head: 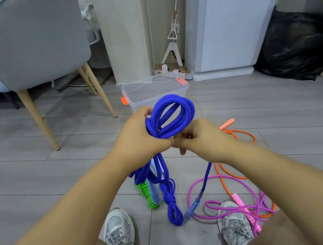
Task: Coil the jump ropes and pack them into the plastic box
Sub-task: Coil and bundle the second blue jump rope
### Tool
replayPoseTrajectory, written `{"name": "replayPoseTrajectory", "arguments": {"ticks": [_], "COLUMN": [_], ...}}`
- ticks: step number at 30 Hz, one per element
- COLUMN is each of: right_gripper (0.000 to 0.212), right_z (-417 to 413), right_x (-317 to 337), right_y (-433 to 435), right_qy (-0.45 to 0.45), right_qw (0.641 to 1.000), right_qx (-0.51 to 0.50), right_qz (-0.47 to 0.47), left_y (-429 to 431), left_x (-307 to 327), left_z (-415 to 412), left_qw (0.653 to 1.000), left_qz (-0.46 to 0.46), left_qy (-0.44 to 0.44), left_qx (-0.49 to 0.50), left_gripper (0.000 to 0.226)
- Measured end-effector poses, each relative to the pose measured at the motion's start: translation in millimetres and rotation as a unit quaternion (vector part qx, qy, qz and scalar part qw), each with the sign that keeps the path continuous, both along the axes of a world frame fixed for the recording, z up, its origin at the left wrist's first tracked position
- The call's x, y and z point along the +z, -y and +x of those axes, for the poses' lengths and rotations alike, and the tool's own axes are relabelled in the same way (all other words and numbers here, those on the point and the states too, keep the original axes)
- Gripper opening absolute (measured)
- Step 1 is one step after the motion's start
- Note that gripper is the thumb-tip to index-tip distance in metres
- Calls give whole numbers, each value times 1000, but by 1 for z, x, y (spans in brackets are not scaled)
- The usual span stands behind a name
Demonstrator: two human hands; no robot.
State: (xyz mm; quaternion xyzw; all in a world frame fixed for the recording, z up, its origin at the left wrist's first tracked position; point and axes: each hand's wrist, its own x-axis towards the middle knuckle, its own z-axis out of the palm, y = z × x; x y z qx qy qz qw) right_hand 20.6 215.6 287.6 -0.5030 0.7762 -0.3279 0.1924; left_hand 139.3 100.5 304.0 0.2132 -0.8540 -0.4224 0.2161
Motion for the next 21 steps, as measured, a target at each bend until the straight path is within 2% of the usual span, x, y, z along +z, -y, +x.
{"name": "replayPoseTrajectory", "arguments": {"ticks": [3, 6, 11, 14, 18, 21], "right_gripper": [29, 20, 19, 22, 23, 17], "right_z": [6, 7, 14, 18, 24, 23], "right_x": [0, 2, 6, 16, 20, 26], "right_y": [-2, -7, -14, -17, -25, -32], "right_qy": [-30, -40, -52, -58, -89, -74], "right_qw": [999, 998, 997, 996, 989, 992], "right_qx": [7, 16, 33, 45, 84, 88], "right_qz": [16, 44, 55, 45, 79, 51], "left_y": [1, 3, 13, 18, 22, 23], "left_x": [-2, -4, -7, -7, -7, -8], "left_z": [1, 2, 0, -3, -6, -4], "left_qw": [1000, 998, 995, 993, 992, 992], "left_qz": [-17, -30, -11, -20, -18, -29], "left_qy": [-19, -38, -40, -33, 21, 91], "left_qx": [5, 29, 90, 114, 122, 82], "left_gripper": [27, 21, 18, 24, 36, 43]}}
